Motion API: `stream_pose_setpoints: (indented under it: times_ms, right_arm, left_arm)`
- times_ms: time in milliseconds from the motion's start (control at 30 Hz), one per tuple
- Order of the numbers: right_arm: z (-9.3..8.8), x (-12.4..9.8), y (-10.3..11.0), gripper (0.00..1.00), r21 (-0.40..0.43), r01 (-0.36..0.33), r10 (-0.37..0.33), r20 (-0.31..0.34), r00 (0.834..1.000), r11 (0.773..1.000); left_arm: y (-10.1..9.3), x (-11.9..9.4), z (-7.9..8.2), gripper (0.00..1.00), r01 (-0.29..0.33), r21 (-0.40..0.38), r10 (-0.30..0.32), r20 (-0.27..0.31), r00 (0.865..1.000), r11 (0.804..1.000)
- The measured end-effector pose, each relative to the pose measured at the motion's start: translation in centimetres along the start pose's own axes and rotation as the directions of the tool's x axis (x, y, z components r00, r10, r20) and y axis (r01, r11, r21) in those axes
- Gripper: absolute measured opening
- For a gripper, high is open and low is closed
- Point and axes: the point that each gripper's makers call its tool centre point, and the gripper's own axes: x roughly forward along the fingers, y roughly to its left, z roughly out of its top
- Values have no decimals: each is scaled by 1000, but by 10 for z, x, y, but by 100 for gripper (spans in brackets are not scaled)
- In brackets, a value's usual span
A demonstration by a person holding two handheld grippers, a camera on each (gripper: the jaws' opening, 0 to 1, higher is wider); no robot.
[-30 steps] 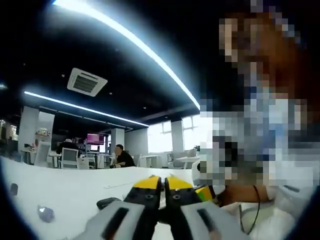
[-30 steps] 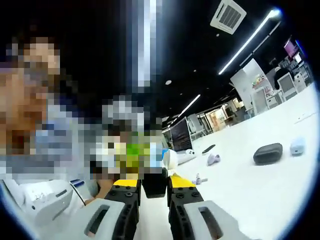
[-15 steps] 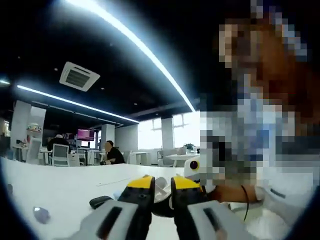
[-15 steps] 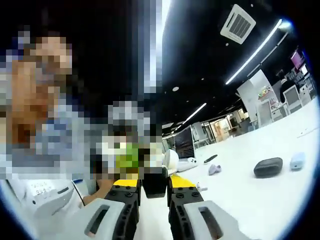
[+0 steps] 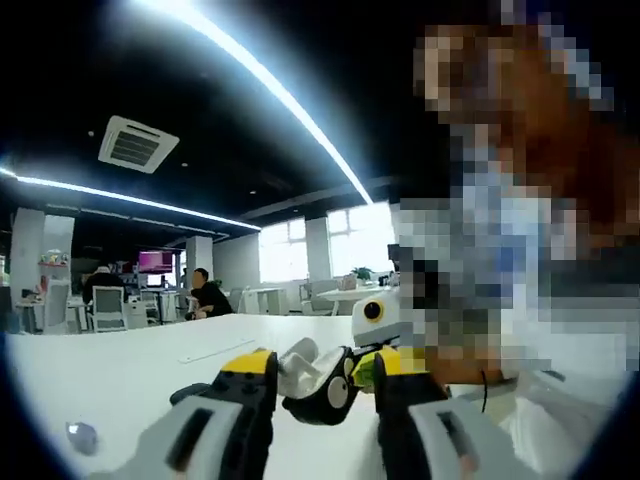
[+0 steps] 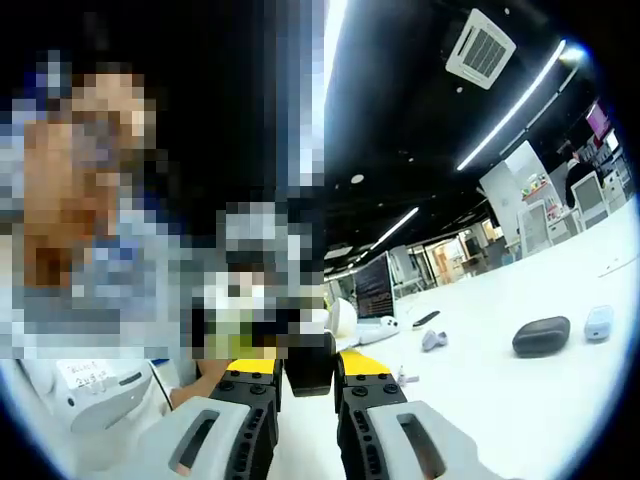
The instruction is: Pick up the earbuds from the table and place the earbuds into the earbud case
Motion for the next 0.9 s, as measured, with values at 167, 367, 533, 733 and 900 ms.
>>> stream_pose_setpoints:
  times_ms: [167, 367, 533, 733, 900]
  right_arm:
    - [2, -2, -3, 19, 5, 8, -8, 8, 1000, 1000]
    - [4, -3, -5, 19, 0, 12, -12, 14, 1000, 1000]
    - [5, -3, 0, 19, -11, -6, 6, 21, 1000, 1000]
    - [2, -1, -3, 19, -48, 15, -14, 3, 1000, 999]
    - [1, -2, -5, 19, -39, 16, -16, 4, 1000, 999]
  left_arm:
    - [-4, 0, 2, 35, 15, 7, -15, 0, 1000, 1000]
    - [-1, 0, 2, 36, -9, 58, 10, -7, 1000, 998]
    - [8, -1, -6, 42, -2, -5, 1, -53, 999, 1000]
    - [-4, -1, -3, 41, 41, -45, -42, -24, 999, 998]
    - [-18, 1, -8, 37, 102, -70, -105, -47, 993, 992]
